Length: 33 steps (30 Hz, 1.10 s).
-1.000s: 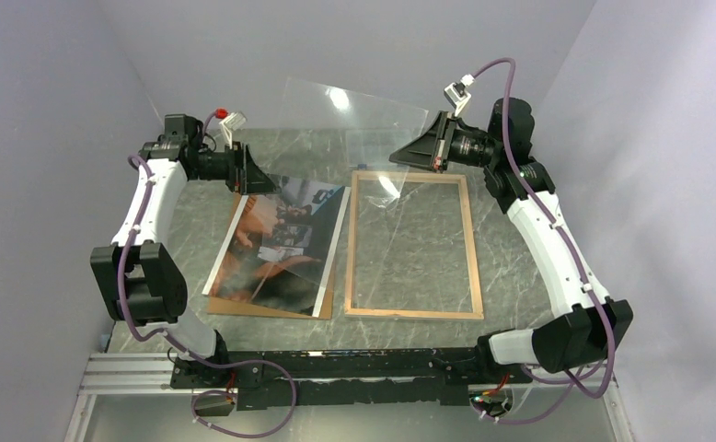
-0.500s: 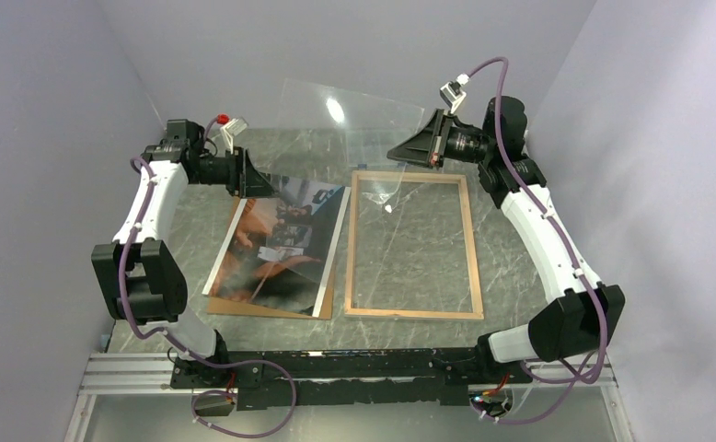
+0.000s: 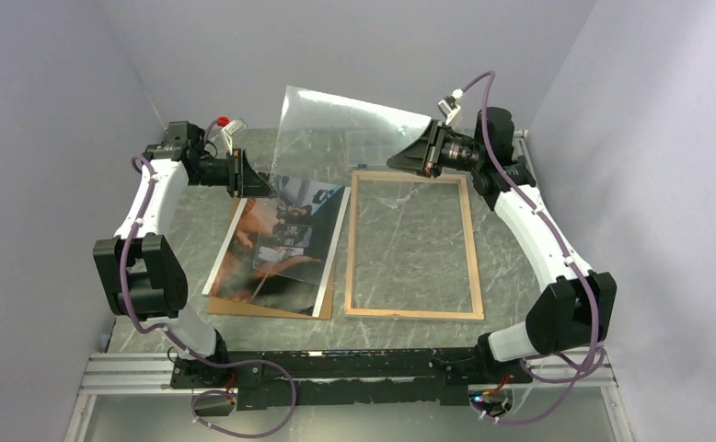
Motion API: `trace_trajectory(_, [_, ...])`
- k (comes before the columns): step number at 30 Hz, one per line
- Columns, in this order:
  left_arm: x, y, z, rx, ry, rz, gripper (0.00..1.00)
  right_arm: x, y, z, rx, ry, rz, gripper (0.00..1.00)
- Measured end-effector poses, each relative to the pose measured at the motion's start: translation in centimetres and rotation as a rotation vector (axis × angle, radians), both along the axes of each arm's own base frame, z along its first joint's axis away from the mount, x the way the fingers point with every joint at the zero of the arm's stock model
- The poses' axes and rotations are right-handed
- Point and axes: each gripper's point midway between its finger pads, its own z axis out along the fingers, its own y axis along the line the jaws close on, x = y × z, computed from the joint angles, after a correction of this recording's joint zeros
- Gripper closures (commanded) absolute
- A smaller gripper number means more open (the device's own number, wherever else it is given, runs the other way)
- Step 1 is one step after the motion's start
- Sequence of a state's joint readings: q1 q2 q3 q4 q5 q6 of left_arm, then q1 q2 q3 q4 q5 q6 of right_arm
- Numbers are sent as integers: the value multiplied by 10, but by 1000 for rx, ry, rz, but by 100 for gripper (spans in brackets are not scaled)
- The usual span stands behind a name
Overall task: Put the photo into the frame
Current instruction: Pick up the photo frame item at the center of the board.
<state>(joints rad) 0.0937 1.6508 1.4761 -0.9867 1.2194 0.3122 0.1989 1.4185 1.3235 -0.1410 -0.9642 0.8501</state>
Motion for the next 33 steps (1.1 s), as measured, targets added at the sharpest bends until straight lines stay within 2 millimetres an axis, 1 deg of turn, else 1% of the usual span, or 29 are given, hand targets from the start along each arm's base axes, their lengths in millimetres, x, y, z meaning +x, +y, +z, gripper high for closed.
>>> trace_trajectory(2, [-2, -3, 3, -18, 6, -10, 87, 2, 2, -15, -13, 35, -10, 74])
trace_trajectory(6, [-4, -6, 2, -40, 32, -6, 94, 8, -1, -43, -39, 104, -59, 74])
trace_trajectory(7, [-5, -7, 1, -49, 49, -3, 97, 8, -1, -46, -40, 112, -63, 74])
trace_trajectory(9, [-9, -8, -6, -62, 85, 9, 97, 10, -2, -56, -47, 141, -91, 73])
trace_trajectory(12, [-16, -10, -18, -72, 137, 44, 97, 10, -5, -71, -53, 187, -133, 66])
trace_trajectory(13, [-19, -10, -23, -72, 158, 61, 97, 10, -6, -75, -52, 205, -147, 65])
trace_trajectory(14, [-20, -11, -26, -73, 172, 75, 97, 9, -7, -79, -50, 222, -160, 67])
trace_trajectory(15, [-22, -11, -29, -73, 183, 91, 97, 9, -8, -82, -49, 233, -170, 72])
trace_trajectory(16, [-22, -11, -32, -70, 189, 104, 93, 8, -8, -85, -47, 246, -180, 81])
trace_trajectory(18, [-21, -11, -37, -61, 203, 132, 73, 9, -9, -89, -47, 268, -200, 97])
trace_trajectory(19, [-19, -11, -39, -54, 200, 139, 53, 10, -10, -89, -47, 271, -207, 100])
trace_trajectory(20, [-17, -11, -41, -38, 203, 155, 38, 10, -10, -90, -50, 274, -210, 100])
trace_trajectory(21, [-14, -10, -44, -24, 194, 163, 26, 9, -11, -90, -56, 282, -209, 100])
trace_trajectory(22, [-13, -10, -46, -7, 196, 172, 9, 9, -12, -90, -64, 288, -214, 100])
trace_trajectory(23, [-12, -11, -49, 13, 198, 176, 6, 9, -14, -88, -77, 298, -218, 100])
trace_trajectory(25, [-9, -13, -56, 59, 193, 173, 6, 11, -19, -81, -103, 293, -225, 100])
trace_trajectory(28, [-1, -14, -71, 148, 175, 179, 6, 21, -36, -59, -155, 239, -243, 100])
trace_trajectory(31, [3, -18, -86, 239, 141, 173, 6, 31, -64, -41, -218, 170, -294, 100])
trace_trajectory(33, [3, -27, -94, 299, 118, 152, 6, 32, -83, -39, -264, 163, -338, 100])
